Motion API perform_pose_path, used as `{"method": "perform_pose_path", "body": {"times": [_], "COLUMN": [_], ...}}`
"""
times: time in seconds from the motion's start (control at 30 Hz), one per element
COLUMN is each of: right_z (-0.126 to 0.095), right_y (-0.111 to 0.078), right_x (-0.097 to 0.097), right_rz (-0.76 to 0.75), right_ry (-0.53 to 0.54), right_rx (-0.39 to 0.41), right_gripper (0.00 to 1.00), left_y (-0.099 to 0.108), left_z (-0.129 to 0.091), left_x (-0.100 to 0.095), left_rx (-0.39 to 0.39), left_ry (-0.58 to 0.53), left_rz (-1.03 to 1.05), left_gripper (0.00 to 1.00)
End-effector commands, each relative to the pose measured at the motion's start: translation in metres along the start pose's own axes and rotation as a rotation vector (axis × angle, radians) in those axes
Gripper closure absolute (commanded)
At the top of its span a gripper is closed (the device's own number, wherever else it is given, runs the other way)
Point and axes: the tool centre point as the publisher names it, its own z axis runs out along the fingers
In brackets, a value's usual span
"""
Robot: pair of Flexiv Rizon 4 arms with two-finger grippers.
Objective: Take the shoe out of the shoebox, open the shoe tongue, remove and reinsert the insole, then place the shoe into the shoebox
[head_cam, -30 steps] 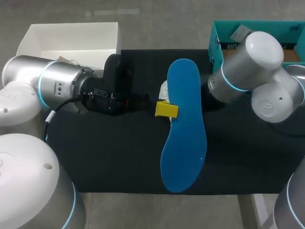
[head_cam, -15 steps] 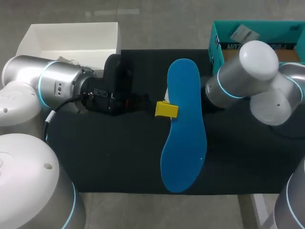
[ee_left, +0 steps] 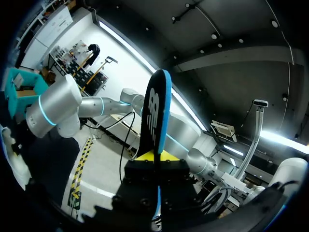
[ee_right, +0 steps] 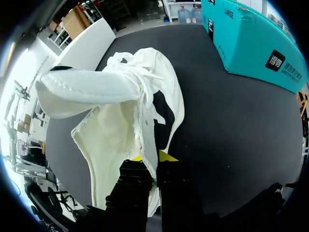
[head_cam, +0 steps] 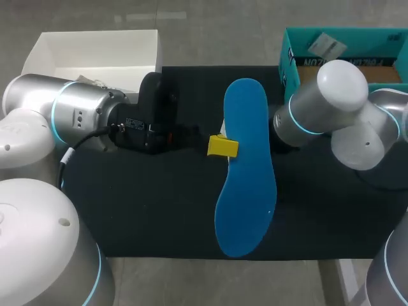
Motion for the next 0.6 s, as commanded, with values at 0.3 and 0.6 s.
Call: {"method": "perform_pose_path", "body": {"times": [0.3,0.6], "right_z": [-0.006,-0.047], "right_y": [-0.009,-0.003], "right_x": [0.0,-0.004], "right_rz": [0.005,-0.028], "right_ry": [0.112,0.151], "right_rx": [0.011,0.008], "right_gripper": [0.0,0.0], "left_y": [0.0,0.0], "left_z": [0.001,0.001], "left_x": [0.0,0.0], "left_rx": [-0.002,-0.002], "left_ry": [-0.001,-0.001], "left_rz": [-0.001,-0.001], "left_gripper": [1.0,1.0]}}
